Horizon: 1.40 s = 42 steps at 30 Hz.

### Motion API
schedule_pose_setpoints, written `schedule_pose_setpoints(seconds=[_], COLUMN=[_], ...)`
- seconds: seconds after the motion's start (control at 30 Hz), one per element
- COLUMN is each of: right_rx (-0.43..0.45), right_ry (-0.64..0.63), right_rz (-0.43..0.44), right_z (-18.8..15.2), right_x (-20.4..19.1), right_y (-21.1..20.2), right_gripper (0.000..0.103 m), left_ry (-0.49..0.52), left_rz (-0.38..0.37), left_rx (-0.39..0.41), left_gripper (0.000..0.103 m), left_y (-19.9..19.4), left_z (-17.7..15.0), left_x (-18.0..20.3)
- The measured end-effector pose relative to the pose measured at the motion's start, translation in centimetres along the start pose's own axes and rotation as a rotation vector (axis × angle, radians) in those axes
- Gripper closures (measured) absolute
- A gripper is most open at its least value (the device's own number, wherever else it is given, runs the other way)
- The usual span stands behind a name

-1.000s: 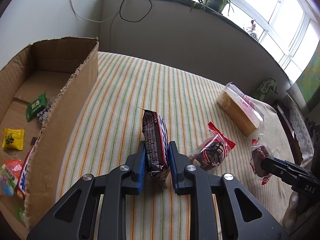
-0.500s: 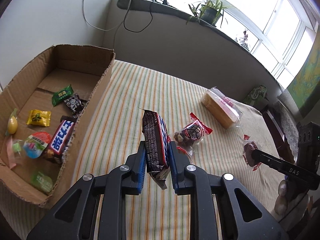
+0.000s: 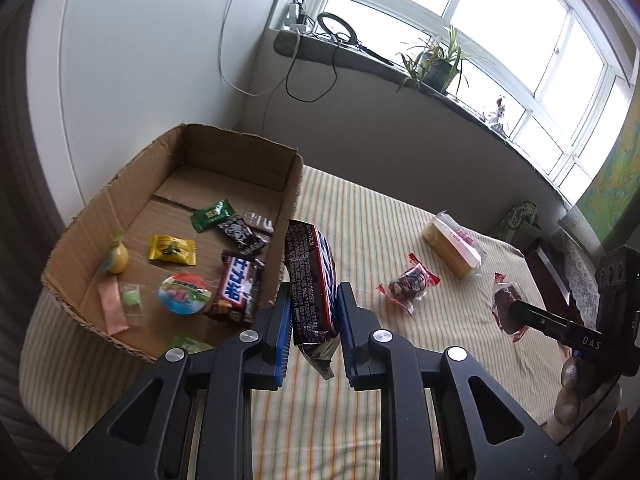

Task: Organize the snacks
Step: 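Carry the Snickers bar and red pastry over the box with both tools, then open both tools to drop the Snickers bar and pastry into the box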

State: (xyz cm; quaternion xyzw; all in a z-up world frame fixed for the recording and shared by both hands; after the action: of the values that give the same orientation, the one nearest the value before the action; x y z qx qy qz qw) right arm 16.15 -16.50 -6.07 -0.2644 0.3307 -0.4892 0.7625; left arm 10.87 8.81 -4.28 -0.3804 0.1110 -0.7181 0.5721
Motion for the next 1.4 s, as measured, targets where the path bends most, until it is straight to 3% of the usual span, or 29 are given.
schedule_pose_setpoints(seconds=[0.3, 0.63, 1.03, 1.4], right_rx=[-0.003, -0.021, -0.070, -0.122], right_ry=[-0.099, -0.197, -0.278, -0.308], right_rz=[0.024, 0.055, 0.079, 0.081], right_z=[1.5, 3.0, 4.3, 4.4], right_x=[-6.7, -13.4, -18.7, -20.7], right_y=[1.7, 4.8, 9.7, 12.9], right_gripper=[0.066, 0.066, 0.066, 0.066], left_ry=[-0.022, -0.052, -0.040, -0.024], left_rz=[0.069, 0.109, 0.118, 0.122], left_rx=[0.067, 0.080, 0.085, 0.070], left_gripper=[0.083, 0.083, 0.083, 0.083], left_y=[-4.1, -5.4, -5.2, -4.5], left_z=[0.9, 1.3, 1.9, 1.9], left_x=[-5.0, -9.2, -10.7, -10.9])
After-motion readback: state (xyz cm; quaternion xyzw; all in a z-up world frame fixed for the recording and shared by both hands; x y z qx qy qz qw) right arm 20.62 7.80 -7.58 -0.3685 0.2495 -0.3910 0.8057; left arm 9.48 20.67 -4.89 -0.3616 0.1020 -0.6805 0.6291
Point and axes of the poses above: each gripper's, at about its wrist camera, not at the fingertips, and y roughly the way its jaws point, x to its right, z to its top, the point moved 1 cm from there along y, roughly the way its jaws point, and after that the axes turned 8 degrees about -z, right-handed, at the moved point
